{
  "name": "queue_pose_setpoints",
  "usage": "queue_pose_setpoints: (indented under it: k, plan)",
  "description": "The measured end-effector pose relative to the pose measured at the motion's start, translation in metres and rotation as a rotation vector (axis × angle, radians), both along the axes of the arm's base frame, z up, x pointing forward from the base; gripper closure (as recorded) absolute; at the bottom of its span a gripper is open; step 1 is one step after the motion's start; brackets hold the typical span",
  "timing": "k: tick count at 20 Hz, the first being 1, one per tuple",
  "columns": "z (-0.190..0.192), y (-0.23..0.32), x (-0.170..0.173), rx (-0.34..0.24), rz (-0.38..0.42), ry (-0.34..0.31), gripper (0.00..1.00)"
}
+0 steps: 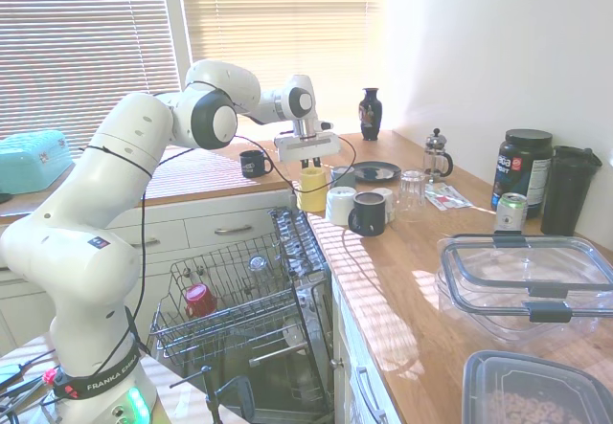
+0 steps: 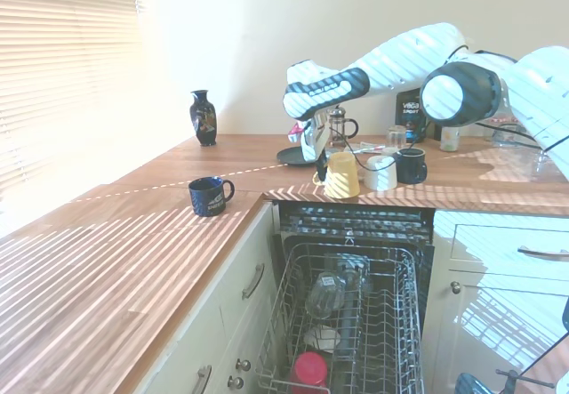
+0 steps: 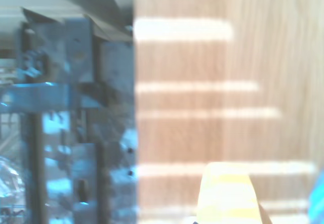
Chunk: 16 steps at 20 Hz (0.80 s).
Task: Take a mug cup out of the rack
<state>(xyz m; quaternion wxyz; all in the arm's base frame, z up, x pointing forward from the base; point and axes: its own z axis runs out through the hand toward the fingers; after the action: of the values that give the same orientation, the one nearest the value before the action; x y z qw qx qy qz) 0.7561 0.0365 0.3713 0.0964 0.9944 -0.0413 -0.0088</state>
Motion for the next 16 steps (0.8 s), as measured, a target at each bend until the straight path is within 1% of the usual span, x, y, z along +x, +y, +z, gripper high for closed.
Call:
queue_pose_setpoints:
  k: [6,7,12,16]
  plan:
    - [-0.001,-0.014,0.003,-0.007,-0.004,-0.007,1.0]
    - [-0.001,-0.016,0.003,-0.007,-0.003,-0.007,0.0]
    - [-0.002,-0.021,0.006,-0.014,-0.014,-0.017,0.0]
    - [-0.003,-0.025,0.011,-0.017,-0.03,-0.056,0.0]
